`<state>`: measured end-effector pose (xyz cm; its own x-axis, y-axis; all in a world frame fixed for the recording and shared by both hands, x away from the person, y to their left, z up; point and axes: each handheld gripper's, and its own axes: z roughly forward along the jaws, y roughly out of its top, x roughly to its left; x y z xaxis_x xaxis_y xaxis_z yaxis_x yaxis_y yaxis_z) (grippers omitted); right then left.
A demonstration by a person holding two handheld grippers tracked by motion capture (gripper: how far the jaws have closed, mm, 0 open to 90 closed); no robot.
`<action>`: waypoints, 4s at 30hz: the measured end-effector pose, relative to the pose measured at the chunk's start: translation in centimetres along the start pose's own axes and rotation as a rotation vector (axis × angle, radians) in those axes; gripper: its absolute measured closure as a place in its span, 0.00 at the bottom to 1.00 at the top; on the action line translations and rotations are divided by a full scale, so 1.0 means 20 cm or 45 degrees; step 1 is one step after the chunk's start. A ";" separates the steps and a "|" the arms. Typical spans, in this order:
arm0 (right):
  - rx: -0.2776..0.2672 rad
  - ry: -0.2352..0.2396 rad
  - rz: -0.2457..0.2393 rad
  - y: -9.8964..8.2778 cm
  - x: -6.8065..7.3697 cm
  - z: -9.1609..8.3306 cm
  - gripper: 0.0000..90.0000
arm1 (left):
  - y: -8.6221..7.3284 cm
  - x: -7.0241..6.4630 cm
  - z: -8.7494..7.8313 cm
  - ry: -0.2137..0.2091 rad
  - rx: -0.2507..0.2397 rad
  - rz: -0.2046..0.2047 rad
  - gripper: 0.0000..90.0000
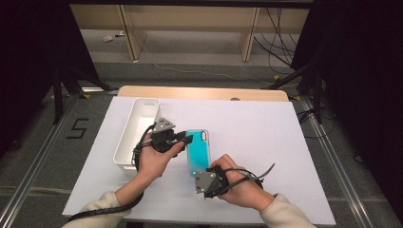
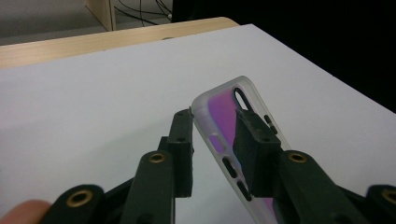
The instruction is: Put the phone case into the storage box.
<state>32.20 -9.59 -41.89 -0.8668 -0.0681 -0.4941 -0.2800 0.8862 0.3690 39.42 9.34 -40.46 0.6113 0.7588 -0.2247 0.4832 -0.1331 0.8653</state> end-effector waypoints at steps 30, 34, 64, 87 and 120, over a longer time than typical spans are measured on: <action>0.012 -0.003 0.022 0.00 0.01 0.06 0.99 | 0.03 -0.09 -0.08 -0.182 -0.083 -0.065 0.91; 0.007 -0.012 0.033 0.00 0.01 0.07 0.99 | 0.03 -0.09 -0.08 -0.197 -0.088 -0.078 0.91; -0.421 -0.136 0.539 -0.12 -0.07 -0.06 0.39 | 0.09 0.00 -0.17 -0.146 -0.200 0.034 0.92; -0.637 -0.193 0.888 -0.33 -0.08 -0.15 0.20 | 0.13 0.07 -0.24 -0.097 -0.258 0.058 0.92; -0.681 -0.327 1.083 -0.58 0.00 -0.27 0.17 | 0.21 0.18 -0.33 -0.042 -0.330 0.100 0.92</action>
<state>33.24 -22.35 -41.85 -0.7672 0.6404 -0.0365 0.1821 0.2721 0.9449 39.45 15.65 -34.72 0.6630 0.7306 -0.1630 0.2594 -0.0199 0.9656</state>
